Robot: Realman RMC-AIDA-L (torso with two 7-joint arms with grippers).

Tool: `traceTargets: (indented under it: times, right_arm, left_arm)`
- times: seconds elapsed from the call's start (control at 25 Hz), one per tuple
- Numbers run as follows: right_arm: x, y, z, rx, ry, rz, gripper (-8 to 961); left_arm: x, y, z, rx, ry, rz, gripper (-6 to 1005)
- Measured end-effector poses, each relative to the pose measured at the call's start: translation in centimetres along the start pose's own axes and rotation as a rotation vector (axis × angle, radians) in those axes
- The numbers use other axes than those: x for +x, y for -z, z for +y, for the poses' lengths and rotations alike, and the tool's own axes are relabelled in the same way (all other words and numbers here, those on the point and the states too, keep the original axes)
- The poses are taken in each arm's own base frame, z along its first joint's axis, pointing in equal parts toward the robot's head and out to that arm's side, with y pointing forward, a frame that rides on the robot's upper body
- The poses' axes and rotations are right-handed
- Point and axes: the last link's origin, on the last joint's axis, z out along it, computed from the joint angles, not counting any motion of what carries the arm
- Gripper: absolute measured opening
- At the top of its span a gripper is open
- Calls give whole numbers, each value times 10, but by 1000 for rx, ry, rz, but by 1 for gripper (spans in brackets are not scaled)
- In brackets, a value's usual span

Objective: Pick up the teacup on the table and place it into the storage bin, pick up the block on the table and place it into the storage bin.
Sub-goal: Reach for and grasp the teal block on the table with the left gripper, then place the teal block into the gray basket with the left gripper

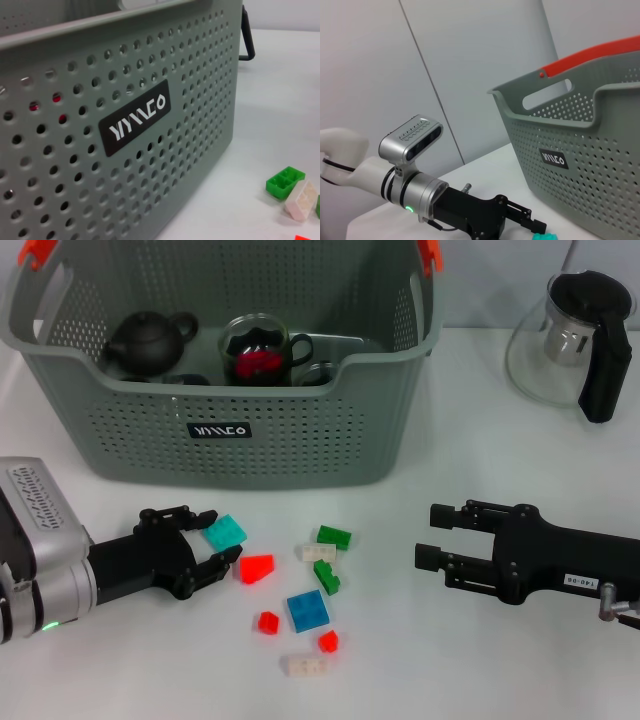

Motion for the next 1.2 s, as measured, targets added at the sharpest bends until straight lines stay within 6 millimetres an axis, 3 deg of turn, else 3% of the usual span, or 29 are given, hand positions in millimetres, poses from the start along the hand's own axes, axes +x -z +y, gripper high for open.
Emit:
traceTargets:
  times: [0.36,0.64,0.72,1.04,1.2]
  right_arm:
    - [0,0,-1,6,0,2,675]
    - [0,0,-1,5,0,2,675]
    - [0,0,-1,6,2,2,675]
    - [-2,0,-1,1,8,0,675]
    - [-1,0,0,-3,9,5,674]
  left_arm:
    - [3,-3,-4,-6,21,-19,510]
    - [7,3,-6,-16,27,4,405]
    - [12,12,-9,-34,44,31,406]
    - [50,81,-20,-262,61,206,413]
    - [75,98,-18,-383,34,316,416]
